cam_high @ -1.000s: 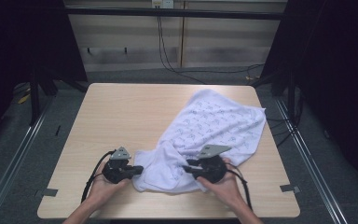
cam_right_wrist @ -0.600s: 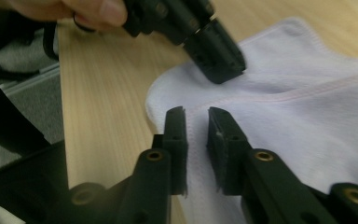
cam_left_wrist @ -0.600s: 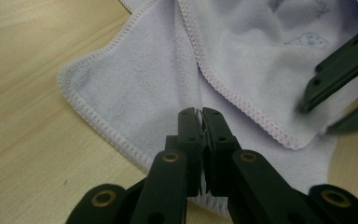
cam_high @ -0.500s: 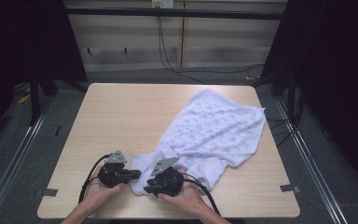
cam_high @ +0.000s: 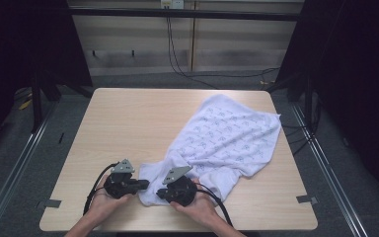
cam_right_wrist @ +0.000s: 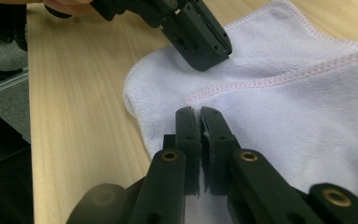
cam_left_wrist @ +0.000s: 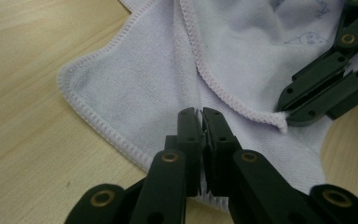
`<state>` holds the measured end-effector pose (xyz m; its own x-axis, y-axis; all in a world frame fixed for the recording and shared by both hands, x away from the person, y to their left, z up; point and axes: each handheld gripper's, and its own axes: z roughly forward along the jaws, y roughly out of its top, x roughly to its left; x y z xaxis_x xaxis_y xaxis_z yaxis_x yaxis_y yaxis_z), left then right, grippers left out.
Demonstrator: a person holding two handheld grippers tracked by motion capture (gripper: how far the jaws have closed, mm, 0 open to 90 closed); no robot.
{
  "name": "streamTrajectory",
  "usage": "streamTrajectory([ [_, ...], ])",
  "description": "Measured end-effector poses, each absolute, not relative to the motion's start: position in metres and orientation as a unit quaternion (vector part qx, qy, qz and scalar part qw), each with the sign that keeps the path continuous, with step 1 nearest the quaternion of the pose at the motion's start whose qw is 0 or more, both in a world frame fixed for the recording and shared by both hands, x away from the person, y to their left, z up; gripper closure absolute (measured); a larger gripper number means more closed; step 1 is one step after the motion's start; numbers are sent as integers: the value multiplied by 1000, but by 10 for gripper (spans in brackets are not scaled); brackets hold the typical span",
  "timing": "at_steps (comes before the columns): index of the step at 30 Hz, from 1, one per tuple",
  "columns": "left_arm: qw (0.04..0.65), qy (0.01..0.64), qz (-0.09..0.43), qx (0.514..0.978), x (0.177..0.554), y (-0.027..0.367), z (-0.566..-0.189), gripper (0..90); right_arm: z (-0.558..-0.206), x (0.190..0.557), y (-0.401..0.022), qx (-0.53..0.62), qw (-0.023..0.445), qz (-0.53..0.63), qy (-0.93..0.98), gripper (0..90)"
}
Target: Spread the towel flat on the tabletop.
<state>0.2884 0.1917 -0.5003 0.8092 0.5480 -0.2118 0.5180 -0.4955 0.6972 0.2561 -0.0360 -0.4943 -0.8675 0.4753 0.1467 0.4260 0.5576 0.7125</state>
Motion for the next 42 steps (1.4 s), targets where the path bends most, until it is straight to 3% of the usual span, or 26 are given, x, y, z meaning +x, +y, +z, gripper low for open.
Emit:
streamTrajectory([
  [9, 396, 313, 19, 863, 287, 192, -500, 850, -463, 262, -85, 301, 56, 447, 841, 882],
  [18, 412, 359, 64, 835, 312, 197, -492, 612, -457, 250, -170, 372, 93, 454, 804, 884],
  [23, 394, 382, 77, 832, 332, 202, -501, 593, -465, 252, -195, 393, 101, 441, 801, 884],
  [28, 418, 373, 59, 826, 337, 201, -506, 542, -469, 255, -197, 396, 91, 445, 798, 879],
  [32, 409, 345, 71, 842, 332, 196, -506, 788, -469, 256, -194, 389, 86, 453, 798, 858],
  [34, 411, 340, 69, 843, 331, 196, -507, 864, -470, 255, -195, 389, 81, 460, 794, 778],
  [36, 410, 339, 66, 844, 331, 196, -507, 874, -470, 256, -195, 386, 73, 464, 794, 638],
  [38, 412, 343, 57, 842, 332, 197, -507, 874, -472, 257, -193, 393, 82, 457, 794, 554],
  [40, 412, 341, 57, 843, 331, 197, -506, 874, -476, 261, -190, 395, 84, 446, 799, 543],
  [42, 411, 341, 56, 844, 331, 197, -506, 876, -478, 265, -188, 399, 83, 449, 795, 617],
])
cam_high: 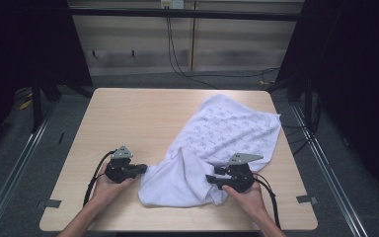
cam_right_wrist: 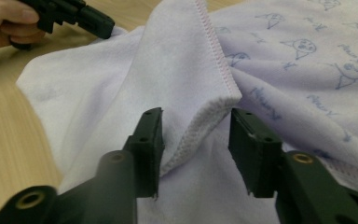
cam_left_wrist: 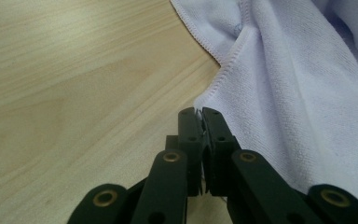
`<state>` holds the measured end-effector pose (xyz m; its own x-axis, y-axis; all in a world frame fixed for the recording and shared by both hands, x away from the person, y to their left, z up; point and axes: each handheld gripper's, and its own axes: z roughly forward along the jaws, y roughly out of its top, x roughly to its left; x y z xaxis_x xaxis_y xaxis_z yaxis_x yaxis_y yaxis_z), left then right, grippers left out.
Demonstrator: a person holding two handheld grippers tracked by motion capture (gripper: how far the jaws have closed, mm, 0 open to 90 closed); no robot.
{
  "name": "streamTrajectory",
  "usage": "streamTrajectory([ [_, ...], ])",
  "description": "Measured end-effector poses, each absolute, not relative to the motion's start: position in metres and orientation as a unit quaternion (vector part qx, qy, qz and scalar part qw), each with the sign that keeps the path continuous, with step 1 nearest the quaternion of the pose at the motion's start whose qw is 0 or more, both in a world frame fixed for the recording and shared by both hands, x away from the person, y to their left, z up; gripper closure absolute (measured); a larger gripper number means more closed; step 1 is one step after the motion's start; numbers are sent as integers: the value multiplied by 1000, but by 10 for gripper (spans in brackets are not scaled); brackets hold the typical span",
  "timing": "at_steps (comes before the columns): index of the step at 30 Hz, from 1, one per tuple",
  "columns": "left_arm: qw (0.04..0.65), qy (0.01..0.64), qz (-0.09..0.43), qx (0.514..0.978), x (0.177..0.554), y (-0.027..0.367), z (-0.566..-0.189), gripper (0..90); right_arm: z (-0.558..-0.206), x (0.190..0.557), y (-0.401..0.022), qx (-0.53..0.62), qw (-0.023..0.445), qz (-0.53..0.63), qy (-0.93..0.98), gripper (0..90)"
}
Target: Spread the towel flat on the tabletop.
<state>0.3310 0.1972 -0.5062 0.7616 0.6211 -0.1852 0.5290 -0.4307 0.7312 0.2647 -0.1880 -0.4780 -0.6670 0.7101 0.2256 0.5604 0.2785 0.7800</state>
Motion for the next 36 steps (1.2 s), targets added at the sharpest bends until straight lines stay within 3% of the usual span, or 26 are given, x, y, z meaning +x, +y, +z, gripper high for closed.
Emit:
streamTrajectory([
  [3, 412, 338, 52, 845, 330, 200, -504, 886, -470, 266, -189, 397, 88, 474, 781, 814],
  [5, 424, 340, 49, 838, 326, 204, -500, 887, -460, 264, -193, 393, 94, 489, 773, 857],
  [15, 531, 307, 63, 787, 276, 225, -448, 887, -403, 217, -247, 387, 139, 529, 742, 876],
  [22, 582, 287, 68, 758, 247, 240, -413, 886, -375, 169, -279, 380, 140, 547, 732, 875],
  [28, 578, 254, 59, 773, 209, 245, -404, 884, -365, 126, -284, 349, 137, 555, 743, 867],
  [32, 561, 230, 35, 795, 183, 242, -423, 874, -377, 98, -279, 344, 120, 527, 768, 695],
  [36, 561, 238, 15, 793, 174, 247, -434, 781, -382, 90, -272, 333, 117, 523, 776, 626],
])
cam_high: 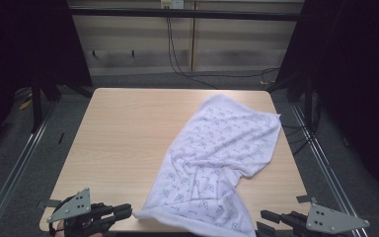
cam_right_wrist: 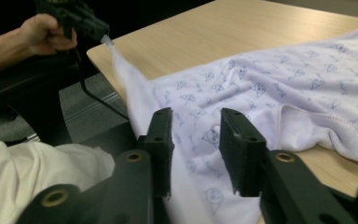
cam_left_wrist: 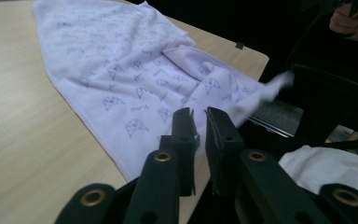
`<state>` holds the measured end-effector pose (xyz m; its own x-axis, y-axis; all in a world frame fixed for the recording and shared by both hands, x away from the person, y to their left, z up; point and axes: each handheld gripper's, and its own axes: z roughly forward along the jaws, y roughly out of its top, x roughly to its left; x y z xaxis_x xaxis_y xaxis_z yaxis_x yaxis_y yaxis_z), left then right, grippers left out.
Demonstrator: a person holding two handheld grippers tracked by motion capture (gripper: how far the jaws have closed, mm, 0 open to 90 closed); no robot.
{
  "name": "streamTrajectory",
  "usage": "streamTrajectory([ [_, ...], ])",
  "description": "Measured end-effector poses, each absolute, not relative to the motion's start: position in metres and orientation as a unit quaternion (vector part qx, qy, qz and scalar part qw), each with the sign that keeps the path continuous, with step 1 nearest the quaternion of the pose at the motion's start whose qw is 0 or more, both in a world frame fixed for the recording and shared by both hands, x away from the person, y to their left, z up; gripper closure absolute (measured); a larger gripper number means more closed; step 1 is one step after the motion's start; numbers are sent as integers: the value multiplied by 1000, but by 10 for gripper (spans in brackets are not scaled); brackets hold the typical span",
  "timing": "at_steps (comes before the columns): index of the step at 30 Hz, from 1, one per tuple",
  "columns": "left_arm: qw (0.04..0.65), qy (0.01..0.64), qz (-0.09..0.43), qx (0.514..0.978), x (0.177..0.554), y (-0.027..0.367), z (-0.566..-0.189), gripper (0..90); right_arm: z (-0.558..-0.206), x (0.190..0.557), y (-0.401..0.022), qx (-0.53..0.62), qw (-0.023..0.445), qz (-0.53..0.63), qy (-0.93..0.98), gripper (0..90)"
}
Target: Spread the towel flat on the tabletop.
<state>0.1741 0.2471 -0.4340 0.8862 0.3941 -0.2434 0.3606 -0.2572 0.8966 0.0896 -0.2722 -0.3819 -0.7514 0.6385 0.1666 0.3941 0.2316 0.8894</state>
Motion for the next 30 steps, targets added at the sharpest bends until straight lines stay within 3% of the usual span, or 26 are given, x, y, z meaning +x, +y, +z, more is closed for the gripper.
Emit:
streamTrajectory([
  [2, 564, 245, 11, 789, 177, 252, -435, 692, -384, 100, -271, 341, 112, 532, 767, 599],
  [6, 547, 269, 21, 792, 197, 245, -439, 691, -403, 133, -260, 364, 106, 505, 776, 584],
  [16, 447, 270, -5, 853, 313, 163, -485, 749, -464, 248, -235, 421, 62, 426, 798, 578],
  [20, 431, 281, 14, 857, 335, 137, -497, 688, -478, 270, -233, 453, 54, 404, 793, 572],
  [21, 430, 286, 16, 856, 338, 134, -501, 686, -482, 272, -232, 458, 48, 398, 793, 607],
  [23, 425, 279, 20, 861, 338, 129, -507, 697, -485, 269, -231, 450, 41, 402, 797, 787],
  [25, 413, 277, 24, 867, 335, 129, -504, 716, -479, 260, -232, 445, 60, 405, 796, 875],
  [30, 404, 276, 41, 871, 326, 140, -503, 748, -458, 231, -253, 448, 99, 432, 777, 889],
])
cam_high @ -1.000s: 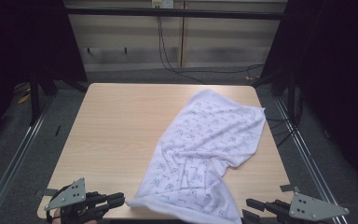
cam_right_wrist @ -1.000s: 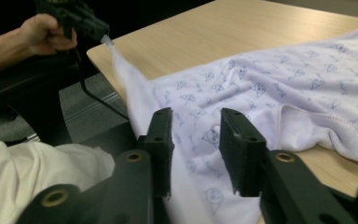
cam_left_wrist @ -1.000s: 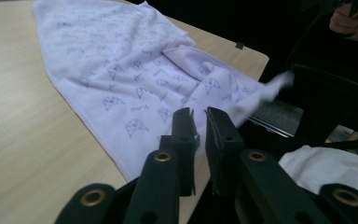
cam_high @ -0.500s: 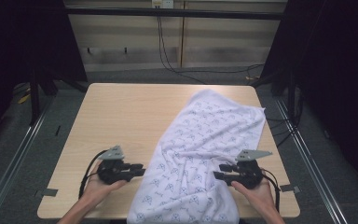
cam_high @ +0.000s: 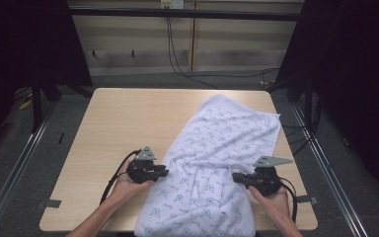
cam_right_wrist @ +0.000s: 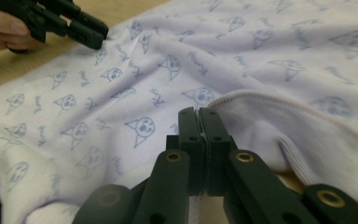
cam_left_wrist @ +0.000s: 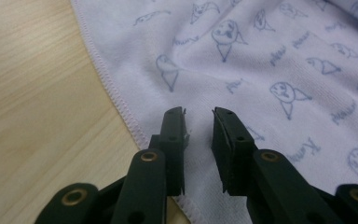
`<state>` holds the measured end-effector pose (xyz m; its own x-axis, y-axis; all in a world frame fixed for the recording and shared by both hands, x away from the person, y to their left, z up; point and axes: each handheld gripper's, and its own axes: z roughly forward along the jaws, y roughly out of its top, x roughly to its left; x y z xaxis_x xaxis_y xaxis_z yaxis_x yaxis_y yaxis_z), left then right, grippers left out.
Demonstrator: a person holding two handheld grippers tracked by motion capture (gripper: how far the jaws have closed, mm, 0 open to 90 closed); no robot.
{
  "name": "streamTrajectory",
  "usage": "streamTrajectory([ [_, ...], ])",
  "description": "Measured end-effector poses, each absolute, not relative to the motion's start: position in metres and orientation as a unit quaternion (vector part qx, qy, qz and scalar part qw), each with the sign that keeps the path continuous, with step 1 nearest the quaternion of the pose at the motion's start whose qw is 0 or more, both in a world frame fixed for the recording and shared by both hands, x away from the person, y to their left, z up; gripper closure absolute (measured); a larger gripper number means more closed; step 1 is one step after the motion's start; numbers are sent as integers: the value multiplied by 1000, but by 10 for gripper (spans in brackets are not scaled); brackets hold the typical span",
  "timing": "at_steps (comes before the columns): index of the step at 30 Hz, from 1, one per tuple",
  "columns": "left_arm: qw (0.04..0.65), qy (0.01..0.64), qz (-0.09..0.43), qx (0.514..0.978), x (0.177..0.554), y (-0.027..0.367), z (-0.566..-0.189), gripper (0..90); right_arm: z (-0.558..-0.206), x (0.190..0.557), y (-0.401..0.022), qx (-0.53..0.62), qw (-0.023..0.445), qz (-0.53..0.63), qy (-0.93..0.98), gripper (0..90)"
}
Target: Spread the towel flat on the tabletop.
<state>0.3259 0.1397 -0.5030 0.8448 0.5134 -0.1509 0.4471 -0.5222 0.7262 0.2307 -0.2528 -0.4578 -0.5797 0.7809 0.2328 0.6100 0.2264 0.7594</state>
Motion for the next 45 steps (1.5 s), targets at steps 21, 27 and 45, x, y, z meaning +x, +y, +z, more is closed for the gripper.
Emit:
streamTrajectory([
  [21, 388, 282, 0, 877, 238, 198, -496, 727, -453, 121, -295, 480, 145, 404, 765, 742],
  [27, 401, 271, -20, 875, 236, 203, -490, 687, -446, 158, -265, 438, 141, 416, 785, 594],
  [45, 402, 298, 50, 864, 314, 160, -502, 660, -447, 174, -277, 458, 164, 416, 768, 890],
])
